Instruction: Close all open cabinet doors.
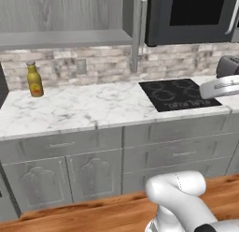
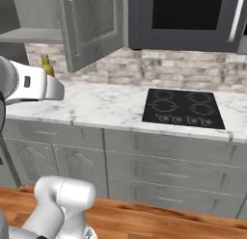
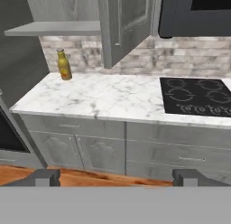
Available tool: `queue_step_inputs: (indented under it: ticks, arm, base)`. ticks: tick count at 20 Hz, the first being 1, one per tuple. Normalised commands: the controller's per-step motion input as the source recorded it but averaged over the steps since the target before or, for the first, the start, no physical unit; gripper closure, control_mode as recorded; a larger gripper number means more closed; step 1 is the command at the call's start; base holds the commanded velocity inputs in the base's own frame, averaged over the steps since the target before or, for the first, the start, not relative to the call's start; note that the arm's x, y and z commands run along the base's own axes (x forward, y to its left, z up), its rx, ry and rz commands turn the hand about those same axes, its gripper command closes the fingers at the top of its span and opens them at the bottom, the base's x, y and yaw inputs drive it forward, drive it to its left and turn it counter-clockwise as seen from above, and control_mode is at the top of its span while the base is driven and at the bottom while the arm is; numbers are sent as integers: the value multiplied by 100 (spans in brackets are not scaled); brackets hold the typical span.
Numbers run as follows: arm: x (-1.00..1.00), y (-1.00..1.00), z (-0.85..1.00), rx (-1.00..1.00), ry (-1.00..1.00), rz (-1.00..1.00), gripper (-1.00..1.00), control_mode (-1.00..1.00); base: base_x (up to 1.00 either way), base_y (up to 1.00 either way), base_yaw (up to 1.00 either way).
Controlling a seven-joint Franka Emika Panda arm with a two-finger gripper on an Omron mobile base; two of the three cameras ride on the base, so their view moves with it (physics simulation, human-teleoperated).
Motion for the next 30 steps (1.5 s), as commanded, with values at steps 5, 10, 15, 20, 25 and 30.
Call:
queue_step_inputs:
  ticks: [5,10,15,20,25,30]
  arm:
    - [0,0,0,0,0,0,-100,100]
    - [0,0,0,0,0,0,-100,100]
    - [0,0,0,0,0,0,-100,100]
    - [0,0,0,0,0,0,-100,100]
    - [0,0,0,0,0,0,-100,100]
    - [0,0,0,0,0,0,-100,100]
  base:
    - [-46,35,-14]
    - [-6,54,-16]
    - [21,62,-19]
    - [6,73,-15]
    - [19,76,-5]
    - [34,62,1]
